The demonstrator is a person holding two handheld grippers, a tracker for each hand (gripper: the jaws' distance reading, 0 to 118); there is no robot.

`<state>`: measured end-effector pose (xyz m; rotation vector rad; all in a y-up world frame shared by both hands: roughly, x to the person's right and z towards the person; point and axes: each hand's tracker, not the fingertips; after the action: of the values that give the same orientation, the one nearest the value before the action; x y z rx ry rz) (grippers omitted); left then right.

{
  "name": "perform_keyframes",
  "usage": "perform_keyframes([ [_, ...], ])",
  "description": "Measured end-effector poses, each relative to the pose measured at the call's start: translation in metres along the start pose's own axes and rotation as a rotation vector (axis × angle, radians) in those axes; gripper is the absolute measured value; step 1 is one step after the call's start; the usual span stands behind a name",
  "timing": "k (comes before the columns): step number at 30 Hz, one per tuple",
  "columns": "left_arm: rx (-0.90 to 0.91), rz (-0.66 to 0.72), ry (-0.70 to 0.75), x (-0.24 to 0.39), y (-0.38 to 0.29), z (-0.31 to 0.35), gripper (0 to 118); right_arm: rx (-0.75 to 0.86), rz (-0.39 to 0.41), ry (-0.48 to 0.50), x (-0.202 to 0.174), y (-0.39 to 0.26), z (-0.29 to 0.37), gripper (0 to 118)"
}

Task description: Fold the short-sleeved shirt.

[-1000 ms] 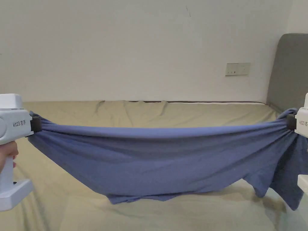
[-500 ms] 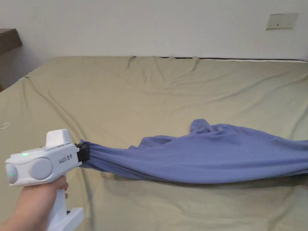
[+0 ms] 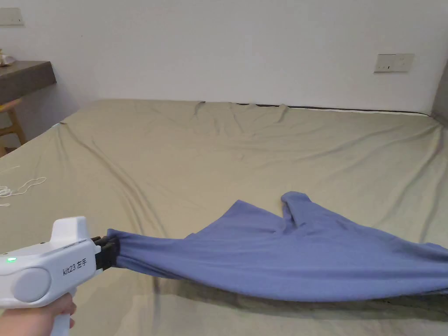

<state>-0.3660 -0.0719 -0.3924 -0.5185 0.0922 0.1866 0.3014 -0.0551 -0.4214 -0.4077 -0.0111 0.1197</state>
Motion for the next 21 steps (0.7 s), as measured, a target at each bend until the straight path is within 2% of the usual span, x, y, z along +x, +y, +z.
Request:
perform_keyframes([
  [1,-0.004,-0.010,-0.001,-0.002,-0.002,0.009,0,-0.026,-0.018,0.023,0.003,-0.004,0.008,4],
  [6,-0.017,-0.024,0.000,-0.008,-0.021,0.034,0,-0.036,0.103,0.038,0.005,-0.021,0.031,4],
  [9,-0.074,-0.053,0.019,-0.010,-0.040,0.027,0,-0.101,0.124,0.037,0.002,-0.042,0.026,4],
  [13,-0.179,-0.073,0.049,-0.006,-0.067,0.010,1,-0.199,0.099,0.040,0.002,-0.072,0.011,5],
  [14,-0.204,-0.086,0.056,-0.011,-0.076,0.002,5,-0.242,0.074,0.051,0.003,-0.079,0.007,5],
  [15,-0.224,-0.104,0.058,-0.011,-0.082,-0.002,25,-0.266,0.062,0.016,0.005,-0.085,0.005,13],
  [16,-0.225,-0.101,0.049,-0.012,-0.086,-0.003,54,-0.280,0.044,-0.044,0.006,-0.090,0.003,33],
  [17,-0.233,-0.092,0.040,-0.014,-0.087,-0.003,87,-0.290,0.015,-0.066,0.009,-0.092,0.002,62],
  [18,-0.245,-0.074,0.034,-0.013,-0.085,0.000,115,-0.259,-0.029,-0.048,0.015,-0.092,0.004,96],
  [19,-0.241,-0.057,0.021,-0.014,-0.080,0.005,117,-0.216,-0.064,-0.037,0.020,-0.089,0.010,109],
  [21,-0.190,-0.024,0.010,-0.011,-0.062,0.016,114,-0.144,-0.120,-0.051,0.022,-0.072,0.020,111],
])
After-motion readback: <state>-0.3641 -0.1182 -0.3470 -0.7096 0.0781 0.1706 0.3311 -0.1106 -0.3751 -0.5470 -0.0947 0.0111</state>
